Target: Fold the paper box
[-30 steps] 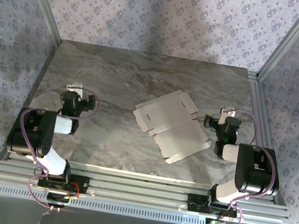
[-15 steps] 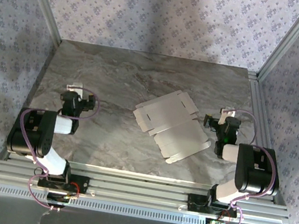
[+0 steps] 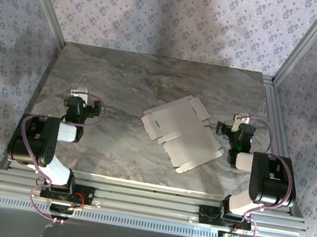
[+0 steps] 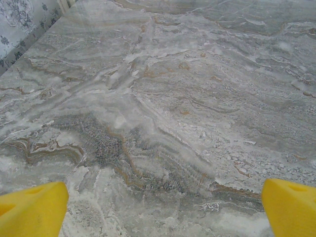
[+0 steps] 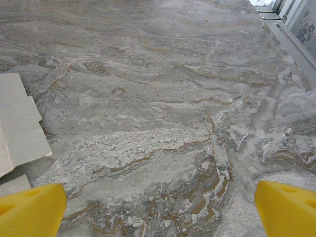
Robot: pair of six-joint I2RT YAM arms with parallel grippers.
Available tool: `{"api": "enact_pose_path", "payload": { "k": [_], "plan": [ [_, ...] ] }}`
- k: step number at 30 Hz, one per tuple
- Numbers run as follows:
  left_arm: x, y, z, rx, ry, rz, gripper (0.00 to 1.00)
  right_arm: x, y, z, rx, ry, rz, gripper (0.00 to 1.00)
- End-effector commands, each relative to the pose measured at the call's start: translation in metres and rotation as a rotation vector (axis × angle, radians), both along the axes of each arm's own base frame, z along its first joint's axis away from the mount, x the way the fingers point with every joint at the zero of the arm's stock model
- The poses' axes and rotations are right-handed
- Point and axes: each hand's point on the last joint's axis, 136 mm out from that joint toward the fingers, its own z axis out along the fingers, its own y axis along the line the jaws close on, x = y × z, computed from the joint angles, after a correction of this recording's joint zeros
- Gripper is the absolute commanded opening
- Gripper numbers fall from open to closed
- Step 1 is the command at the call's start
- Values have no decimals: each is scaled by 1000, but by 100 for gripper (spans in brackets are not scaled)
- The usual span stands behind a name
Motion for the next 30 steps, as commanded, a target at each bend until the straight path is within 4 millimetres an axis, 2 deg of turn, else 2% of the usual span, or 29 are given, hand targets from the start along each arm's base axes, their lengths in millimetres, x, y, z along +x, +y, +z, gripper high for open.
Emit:
{"api": "enact_pose_path", "payload": {
  "k": [1, 10, 11, 13, 15, 16, 18, 19, 20, 21, 22, 23, 24, 25, 26, 27, 28, 30],
  "plan": [
    [4, 1, 12, 5, -44, 7, 100, 3, 0, 6, 18, -11, -2, 100],
    [4, 1, 12, 5, -43, 8, 100, 3, 0, 6, 17, -11, -4, 100],
    [4, 1, 13, 4, -51, 9, 100, 2, 0, 6, 18, -12, -3, 100],
    [2, -1, 30, 41, -56, 27, 100, 0, 0, 18, 14, -34, -5, 100],
    [1, -2, 57, 110, -38, 72, 100, -8, -4, 45, -30, -63, -61, 100],
    [-1, -1, 78, 114, -72, 125, 100, -14, -5, 69, -62, -112, -106, 100],
    [-4, 0, 126, 61, -173, 211, 100, -24, -5, 131, -69, -198, -188, 100],
    [-5, 5, 149, -8, -197, 296, 100, -28, -1, 169, -47, -236, -199, 100],
    [-10, 11, 156, -122, -159, 383, 100, -35, 0, 186, -15, -230, -219, 100],
    [-15, 11, 166, -287, -60, 428, 100, -42, -9, 214, 97, -244, -310, 100],
    [-23, 9, 166, -444, 54, 474, 100, -57, -22, 223, 282, -185, -461, 100],
    [-18, 4, 161, -557, 87, 479, 100, -76, -33, 218, 419, -85, -592, 100],
    [0, -16, 153, -717, 126, 373, 100, -103, -48, 209, 520, 15, -763, 100],
    [16, -38, 143, -882, 176, 273, 95, -108, -47, 190, 600, 107, -810, 100],
    [26, -60, 131, -987, 268, 222, 85, -89, -32, 187, 685, 173, -658, 98],
    [30, -83, 121, -1026, 361, 167, 77, -74, -8, 185, 715, 226, -483, 100],
    [30, -113, 113, -1020, 473, 92, 69, -74, 4, 186, 705, 272, -442, 100],
    [14, -161, 98, -909, 670, -8, 65, -91, 36, 166, 655, 447, -426, 94]
  ]
}}
